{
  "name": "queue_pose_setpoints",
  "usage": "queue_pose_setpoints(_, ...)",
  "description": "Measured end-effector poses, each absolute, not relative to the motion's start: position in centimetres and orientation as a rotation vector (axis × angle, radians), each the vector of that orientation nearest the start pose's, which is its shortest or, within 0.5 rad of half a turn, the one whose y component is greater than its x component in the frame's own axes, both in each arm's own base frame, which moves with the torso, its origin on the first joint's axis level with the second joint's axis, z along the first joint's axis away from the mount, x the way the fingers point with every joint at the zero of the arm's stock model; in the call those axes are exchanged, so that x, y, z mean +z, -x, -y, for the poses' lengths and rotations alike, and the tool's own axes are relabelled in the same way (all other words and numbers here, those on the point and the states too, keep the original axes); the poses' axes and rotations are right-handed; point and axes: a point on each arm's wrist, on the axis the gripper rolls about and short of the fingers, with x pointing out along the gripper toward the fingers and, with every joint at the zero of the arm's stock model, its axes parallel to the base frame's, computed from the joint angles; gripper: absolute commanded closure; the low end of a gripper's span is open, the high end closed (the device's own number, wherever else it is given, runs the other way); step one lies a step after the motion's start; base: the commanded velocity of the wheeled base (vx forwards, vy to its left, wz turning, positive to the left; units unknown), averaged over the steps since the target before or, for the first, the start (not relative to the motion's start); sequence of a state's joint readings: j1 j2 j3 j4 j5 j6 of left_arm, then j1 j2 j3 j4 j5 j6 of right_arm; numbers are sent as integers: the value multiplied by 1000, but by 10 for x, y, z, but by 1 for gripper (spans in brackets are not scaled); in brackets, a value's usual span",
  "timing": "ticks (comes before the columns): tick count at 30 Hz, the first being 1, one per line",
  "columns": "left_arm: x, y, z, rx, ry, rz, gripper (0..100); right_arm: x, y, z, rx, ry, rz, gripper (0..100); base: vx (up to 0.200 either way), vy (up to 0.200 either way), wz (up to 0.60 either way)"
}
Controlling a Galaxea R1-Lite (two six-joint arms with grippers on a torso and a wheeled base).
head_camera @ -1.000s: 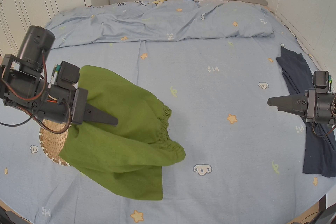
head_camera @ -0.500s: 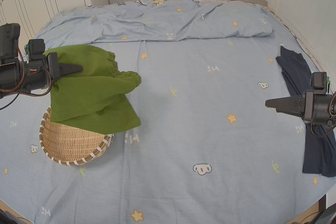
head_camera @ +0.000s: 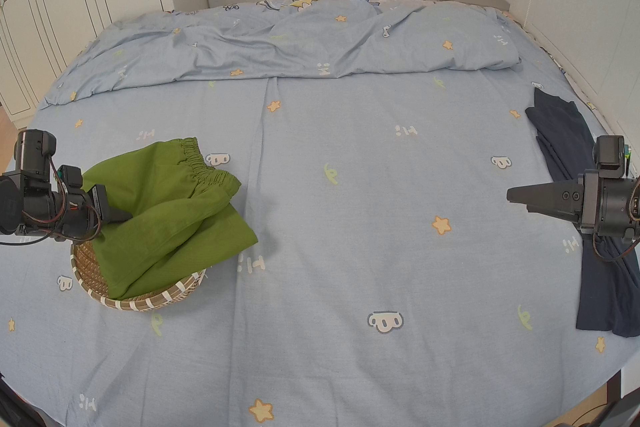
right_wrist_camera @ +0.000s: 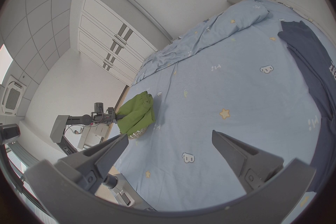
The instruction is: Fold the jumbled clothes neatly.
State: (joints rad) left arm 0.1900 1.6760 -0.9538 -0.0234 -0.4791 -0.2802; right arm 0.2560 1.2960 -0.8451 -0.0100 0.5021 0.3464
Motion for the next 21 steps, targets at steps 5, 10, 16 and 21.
queue_pose_setpoints(5,164,-284,-47,-129,532,-827,100,238,-190,-61,663,-379,-575,0,0,0,0)
queue_pose_setpoints(10,163,-285,-46,-78,559,-991,100,237,-189,-62,666,-378,-578,0,0,0,0)
queue_pose_setpoints(16,153,-307,-45,-42,551,-1078,100,236,-189,-64,676,-375,-583,0,0,0,0)
queue_pose_setpoints(21,134,-327,-47,-5,540,-1134,100,236,-188,-66,683,-373,-587,0,0,0,0)
